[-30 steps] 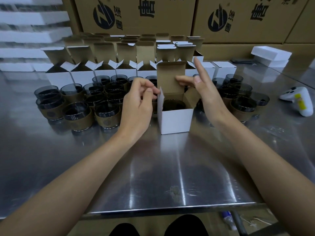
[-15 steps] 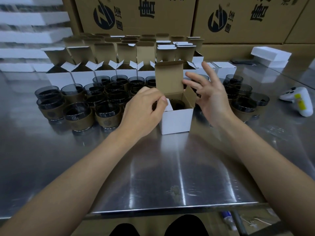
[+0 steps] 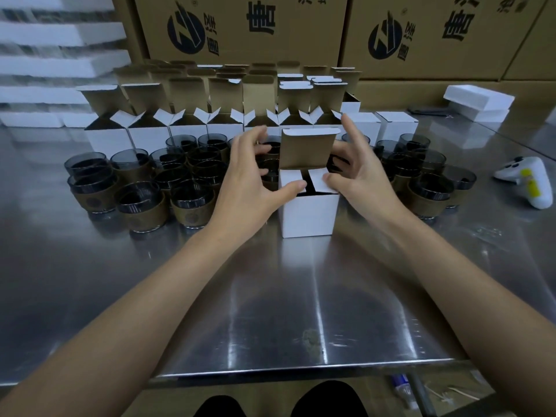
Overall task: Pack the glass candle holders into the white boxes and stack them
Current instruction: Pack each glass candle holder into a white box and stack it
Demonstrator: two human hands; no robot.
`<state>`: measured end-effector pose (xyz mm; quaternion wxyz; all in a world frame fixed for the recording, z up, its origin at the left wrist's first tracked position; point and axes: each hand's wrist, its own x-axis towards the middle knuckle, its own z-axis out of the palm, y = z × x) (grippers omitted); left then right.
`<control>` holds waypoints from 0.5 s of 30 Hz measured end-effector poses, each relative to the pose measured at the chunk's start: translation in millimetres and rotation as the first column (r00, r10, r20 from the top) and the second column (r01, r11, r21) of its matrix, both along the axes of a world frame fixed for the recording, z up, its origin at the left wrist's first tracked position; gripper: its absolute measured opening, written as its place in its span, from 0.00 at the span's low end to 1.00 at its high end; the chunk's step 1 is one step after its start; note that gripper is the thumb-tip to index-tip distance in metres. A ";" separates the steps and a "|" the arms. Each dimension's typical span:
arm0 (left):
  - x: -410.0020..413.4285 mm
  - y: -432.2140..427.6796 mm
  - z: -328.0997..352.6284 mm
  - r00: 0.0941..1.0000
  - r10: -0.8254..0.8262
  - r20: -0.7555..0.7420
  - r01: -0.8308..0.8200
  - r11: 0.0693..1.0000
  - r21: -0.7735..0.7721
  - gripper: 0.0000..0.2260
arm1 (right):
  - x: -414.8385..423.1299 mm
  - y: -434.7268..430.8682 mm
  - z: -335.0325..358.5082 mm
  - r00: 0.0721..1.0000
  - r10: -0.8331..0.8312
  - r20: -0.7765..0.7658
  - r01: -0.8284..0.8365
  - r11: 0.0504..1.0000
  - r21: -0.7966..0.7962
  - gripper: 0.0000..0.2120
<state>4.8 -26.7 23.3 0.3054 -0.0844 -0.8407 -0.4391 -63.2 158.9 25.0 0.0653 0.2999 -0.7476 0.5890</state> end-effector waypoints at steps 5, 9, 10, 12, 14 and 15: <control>3.2 -2.5 2.2 0.995 -0.098 -0.010 0.094 0.978 -0.185 0.30 | 4.9 -1.1 0.3 0.997 0.068 -0.028 -0.070 0.996 -0.061 0.18; 4.4 -8.9 5.6 0.992 -0.123 -0.029 0.101 0.910 -0.401 0.21 | 5.5 0.8 0.7 0.994 0.091 -0.067 -0.092 0.996 -0.016 0.18; 4.7 -10.8 6.6 0.991 -0.131 -0.021 0.107 0.885 -0.452 0.24 | 5.5 1.9 1.3 0.993 0.092 -0.070 -0.092 0.996 0.010 0.19; 4.8 -13.1 6.3 0.991 -0.134 -0.022 0.102 0.836 -0.540 0.24 | 5.7 5.5 3.3 0.991 0.107 -0.086 -0.101 0.992 0.079 0.20; 4.6 -13.3 4.5 0.991 -0.131 -0.032 0.092 0.831 -0.549 0.19 | 6.2 10.1 5.3 0.981 0.141 -0.131 -0.121 0.981 0.153 0.16; 4.6 -12.9 3.7 0.991 -0.128 -0.040 0.086 0.837 -0.540 0.17 | 6.5 12.2 6.3 0.973 0.160 -0.167 -0.125 0.972 0.201 0.15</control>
